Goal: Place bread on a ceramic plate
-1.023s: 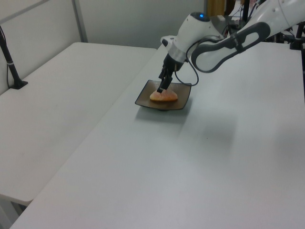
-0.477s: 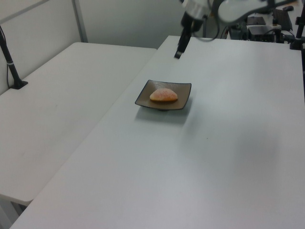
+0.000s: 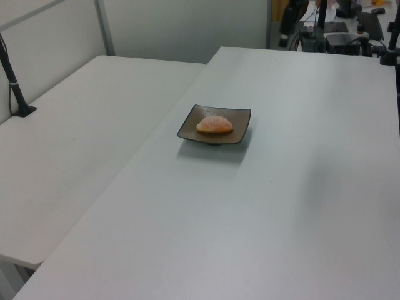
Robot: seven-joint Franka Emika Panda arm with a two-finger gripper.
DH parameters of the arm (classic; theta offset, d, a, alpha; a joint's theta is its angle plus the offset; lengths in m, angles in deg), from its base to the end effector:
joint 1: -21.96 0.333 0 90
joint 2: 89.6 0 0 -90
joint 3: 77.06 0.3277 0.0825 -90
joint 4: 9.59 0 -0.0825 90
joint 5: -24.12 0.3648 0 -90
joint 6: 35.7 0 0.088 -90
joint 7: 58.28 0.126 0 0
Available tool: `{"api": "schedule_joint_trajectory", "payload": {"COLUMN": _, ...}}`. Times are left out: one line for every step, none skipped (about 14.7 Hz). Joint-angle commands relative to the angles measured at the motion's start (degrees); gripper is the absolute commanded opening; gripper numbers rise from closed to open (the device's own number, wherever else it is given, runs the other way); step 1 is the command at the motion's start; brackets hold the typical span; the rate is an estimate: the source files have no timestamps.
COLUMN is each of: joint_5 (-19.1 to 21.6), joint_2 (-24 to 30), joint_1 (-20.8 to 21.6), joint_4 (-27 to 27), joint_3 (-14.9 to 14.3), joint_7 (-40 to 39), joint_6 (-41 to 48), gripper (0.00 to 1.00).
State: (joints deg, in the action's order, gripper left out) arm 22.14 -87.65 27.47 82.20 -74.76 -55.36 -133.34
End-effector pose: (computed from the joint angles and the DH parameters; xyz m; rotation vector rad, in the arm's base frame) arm 0.5356 0.0699 0.6340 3.1081 0.1363 0.2163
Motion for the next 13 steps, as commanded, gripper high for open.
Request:
{"api": "schedule_joint_trajectory", "payload": {"joint_5": 2.06, "joint_2": 4.19, "joint_1": 0.82, "joint_4": 2.78, "joint_3": -0.63, "joint_7": 4.1, "joint_6": 8.59, "gripper": 1.0}}
{"api": "schedule_joint_trajectory", "payload": {"joint_5": 3.11, "joint_2": 4.8, "joint_1": 0.82, "joint_4": 2.96, "joint_3": -0.8, "joint_7": 5.42, "joint_6": 9.91, "gripper": 1.0}}
{"api": "schedule_joint_trajectory", "payload": {"joint_5": 3.3, "joint_2": 5.33, "joint_1": 0.82, "joint_4": 3.57, "joint_3": -0.81, "joint_7": 5.95, "joint_6": 10.45, "gripper": 1.0}}
{"api": "schedule_joint_trajectory", "payload": {"joint_5": 3.39, "joint_2": 5.51, "joint_1": 0.91, "joint_4": 4.7, "joint_3": -0.81, "joint_7": 5.96, "joint_6": 10.63, "gripper": 1.0}}
{"api": "schedule_joint_trajectory", "payload": {"joint_5": 3.39, "joint_2": 5.77, "joint_1": 1.61, "joint_4": 5.76, "joint_3": -0.81, "joint_7": 5.96, "joint_6": 10.54, "gripper": 1.0}}
{"api": "schedule_joint_trajectory", "payload": {"joint_5": 3.39, "joint_2": 5.86, "joint_1": 2.4, "joint_4": 6.64, "joint_3": -0.81, "joint_7": 5.96, "joint_6": 10.19, "gripper": 1.0}}
{"api": "schedule_joint_trajectory", "payload": {"joint_5": 3.39, "joint_2": 5.87, "joint_1": 2.49, "joint_4": 7.35, "joint_3": -0.81, "joint_7": 5.96, "joint_6": 9.58, "gripper": 1.0}}
{"api": "schedule_joint_trajectory", "payload": {"joint_5": 3.47, "joint_2": 5.87, "joint_1": 2.41, "joint_4": 7.44, "joint_3": -0.81, "joint_7": 5.26, "joint_6": 9.4, "gripper": 1.0}}
{"api": "schedule_joint_trajectory", "payload": {"joint_5": 3.56, "joint_2": 5.87, "joint_1": 2.14, "joint_4": 7.53, "joint_3": -0.81, "joint_7": 4.38, "joint_6": 8.09, "gripper": 1.0}}
{"api": "schedule_joint_trajectory", "payload": {"joint_5": 3.65, "joint_2": 5.78, "joint_1": 1.97, "joint_4": 8.14, "joint_3": -0.81, "joint_7": 2.11, "joint_6": 5.12, "gripper": 1.0}}
{"api": "schedule_joint_trajectory", "payload": {"joint_5": 3.74, "joint_2": 5.6, "joint_1": 1.88, "joint_4": 8.67, "joint_3": -0.89, "joint_7": -0.26, "joint_6": 1.96, "gripper": 1.0}}
{"api": "schedule_joint_trajectory", "payload": {"joint_5": 3.83, "joint_2": 5.43, "joint_1": 1.79, "joint_4": 8.67, "joint_3": -0.89, "joint_7": -1.5, "joint_6": -0.16, "gripper": 1.0}}
{"api": "schedule_joint_trajectory", "payload": {"joint_5": 4.0, "joint_2": 5.08, "joint_1": 1.7, "joint_4": 8.67, "joint_3": -0.89, "joint_7": -2.04, "joint_6": -2.01, "gripper": 1.0}}
